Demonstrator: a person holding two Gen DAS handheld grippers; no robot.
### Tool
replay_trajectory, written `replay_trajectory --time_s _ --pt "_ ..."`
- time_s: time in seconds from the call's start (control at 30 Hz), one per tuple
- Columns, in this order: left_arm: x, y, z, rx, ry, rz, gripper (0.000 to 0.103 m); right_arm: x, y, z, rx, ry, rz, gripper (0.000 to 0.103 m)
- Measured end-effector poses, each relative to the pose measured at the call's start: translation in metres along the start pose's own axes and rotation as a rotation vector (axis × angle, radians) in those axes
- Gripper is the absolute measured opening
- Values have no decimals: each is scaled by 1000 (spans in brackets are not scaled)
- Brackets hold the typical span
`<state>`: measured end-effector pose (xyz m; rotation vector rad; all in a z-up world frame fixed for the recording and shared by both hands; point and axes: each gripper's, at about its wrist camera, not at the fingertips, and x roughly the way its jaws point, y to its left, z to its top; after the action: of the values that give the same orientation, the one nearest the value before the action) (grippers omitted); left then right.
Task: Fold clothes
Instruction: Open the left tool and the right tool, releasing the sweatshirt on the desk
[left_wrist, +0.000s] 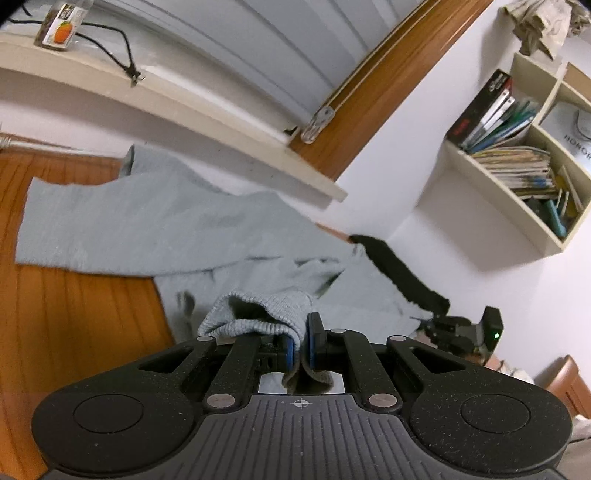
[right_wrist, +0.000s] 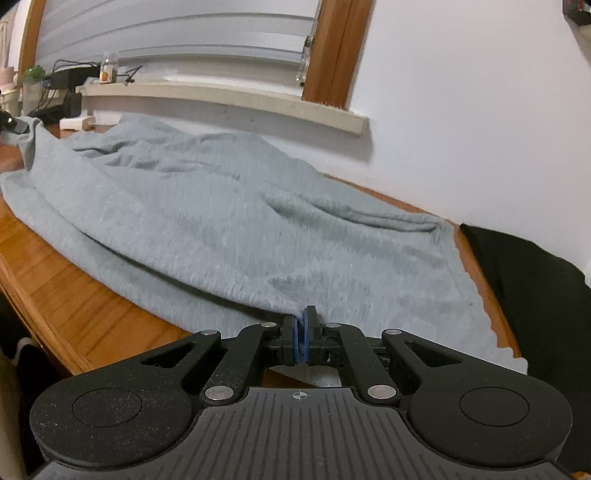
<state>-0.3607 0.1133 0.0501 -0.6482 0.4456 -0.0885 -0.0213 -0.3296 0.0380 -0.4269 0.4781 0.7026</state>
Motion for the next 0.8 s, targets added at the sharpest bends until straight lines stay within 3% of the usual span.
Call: replay_trajectory --time_s 0.03,0.1,0.23,0.37,0.47,0.67,0.8 --pt "-1 -2 0 9 1 22 12 0 -1 -2 0 2 0 10" --pt "-6 -4 2 18 -7 59 20 -3 -1 -5 9 -3 -16 29" --pt "-16 -5 2 37 -32 127 35 -14 -12 -7 83 -45 -1 47" --pt "-27 -12 -1 69 -58 176 54 -27 -20 -8 154 -121 23 51" --pt "-32 -19 -5 90 -77 202 58 -32 -17 -9 170 -154 11 54" --pt "-26 -40 -8 171 -70 229 61 -20 -6 -21 156 -123 -30 56" --pt "-8 -53 5 212 -69 205 63 -17 1 -29 148 -122 -82 59"
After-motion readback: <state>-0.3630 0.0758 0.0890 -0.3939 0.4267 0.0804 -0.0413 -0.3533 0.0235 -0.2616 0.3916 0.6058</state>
